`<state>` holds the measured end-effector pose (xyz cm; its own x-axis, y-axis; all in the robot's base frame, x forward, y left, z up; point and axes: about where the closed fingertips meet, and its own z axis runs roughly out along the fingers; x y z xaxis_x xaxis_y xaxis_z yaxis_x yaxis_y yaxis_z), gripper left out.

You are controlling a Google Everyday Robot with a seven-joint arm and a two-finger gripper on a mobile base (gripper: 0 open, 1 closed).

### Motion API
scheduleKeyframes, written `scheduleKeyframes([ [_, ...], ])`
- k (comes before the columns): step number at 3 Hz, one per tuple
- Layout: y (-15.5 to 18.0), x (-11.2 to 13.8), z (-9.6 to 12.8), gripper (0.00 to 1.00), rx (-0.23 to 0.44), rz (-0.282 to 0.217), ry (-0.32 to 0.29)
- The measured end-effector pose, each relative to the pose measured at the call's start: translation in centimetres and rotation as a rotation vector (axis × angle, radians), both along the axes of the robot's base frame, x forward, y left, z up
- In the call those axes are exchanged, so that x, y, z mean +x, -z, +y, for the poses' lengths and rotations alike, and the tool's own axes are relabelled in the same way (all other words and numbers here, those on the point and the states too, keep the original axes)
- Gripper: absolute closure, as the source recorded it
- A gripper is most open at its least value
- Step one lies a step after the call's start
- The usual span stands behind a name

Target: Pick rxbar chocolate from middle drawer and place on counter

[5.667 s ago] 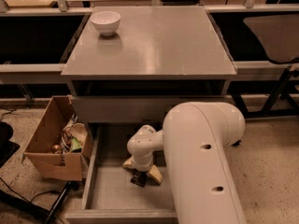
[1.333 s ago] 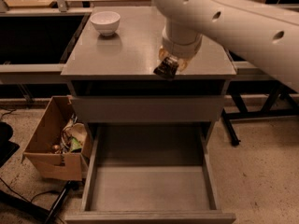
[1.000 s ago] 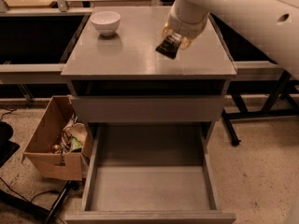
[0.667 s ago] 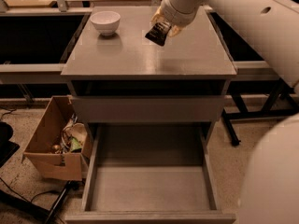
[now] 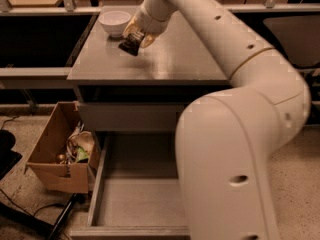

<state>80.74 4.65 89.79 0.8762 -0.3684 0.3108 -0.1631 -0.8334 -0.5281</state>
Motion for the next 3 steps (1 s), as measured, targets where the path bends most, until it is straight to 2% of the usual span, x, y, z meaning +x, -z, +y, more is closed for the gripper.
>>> scheduleKeyframes([
  [1, -0.39, 0.49, 0.69, 0.81, 0.026, 0.013, -0.009],
  [3, -0.42, 0.52, 0.64, 0.35, 0.025, 0.011, -0.008],
])
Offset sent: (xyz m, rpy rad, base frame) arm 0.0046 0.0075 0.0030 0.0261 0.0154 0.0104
